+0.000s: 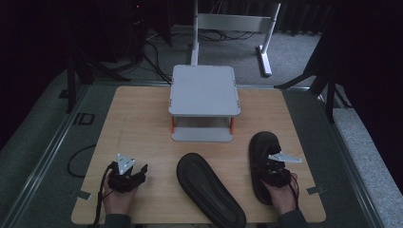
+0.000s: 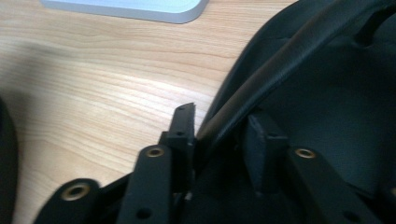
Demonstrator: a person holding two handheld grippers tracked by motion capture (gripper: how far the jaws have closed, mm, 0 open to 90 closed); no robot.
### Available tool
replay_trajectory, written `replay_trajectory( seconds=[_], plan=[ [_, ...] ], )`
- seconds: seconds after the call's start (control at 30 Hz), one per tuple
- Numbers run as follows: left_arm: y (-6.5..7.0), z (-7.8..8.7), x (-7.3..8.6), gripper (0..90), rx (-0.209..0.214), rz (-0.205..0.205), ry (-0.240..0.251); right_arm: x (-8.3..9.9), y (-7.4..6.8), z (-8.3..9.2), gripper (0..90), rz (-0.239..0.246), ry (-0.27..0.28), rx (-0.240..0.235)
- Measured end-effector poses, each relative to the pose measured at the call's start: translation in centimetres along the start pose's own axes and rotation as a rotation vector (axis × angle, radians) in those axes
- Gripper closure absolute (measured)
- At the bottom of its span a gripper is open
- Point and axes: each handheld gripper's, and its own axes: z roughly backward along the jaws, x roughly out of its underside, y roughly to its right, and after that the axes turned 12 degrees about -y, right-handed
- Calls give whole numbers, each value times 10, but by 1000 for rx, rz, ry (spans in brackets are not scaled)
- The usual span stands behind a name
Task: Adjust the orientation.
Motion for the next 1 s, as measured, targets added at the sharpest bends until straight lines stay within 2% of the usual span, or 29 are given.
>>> replay_trajectory(
  seconds=[0.13,0.17,0.2,0.23,0.3,0.37,0.5,0.63,0.7,0.87,1.0],
  plan=[
    [0,-1,0,441,0,-3,-4,1,-5,-1,717,20,-4,-34],
    [0,-1,0,441,0,-3,-4,1,-13,-2,727,63,-11,-53],
    [0,-1,0,441,0,-4,-4,1,-17,-3,732,82,-15,-63],
    [0,-1,0,440,0,-4,-4,1,-17,-3,732,82,-15,-63],
    [0,0,0,441,0,-5,-3,1,-28,-5,735,127,-19,-77],
    [0,0,0,441,-1,-4,-3,0,-33,-7,730,144,-22,-80],
    [0,0,0,440,-1,-4,-3,-1,-38,-7,723,159,-24,-82],
    [0,0,0,441,1,-5,-3,2,-40,-5,712,152,-32,-85],
    [1,0,0,440,1,-5,-2,3,-42,-4,685,157,-35,-78],
    [1,1,0,440,1,1,1,5,-51,6,536,187,5,-1],
    [1,1,0,440,1,1,3,8,-62,24,455,213,63,-18]
  ],
)
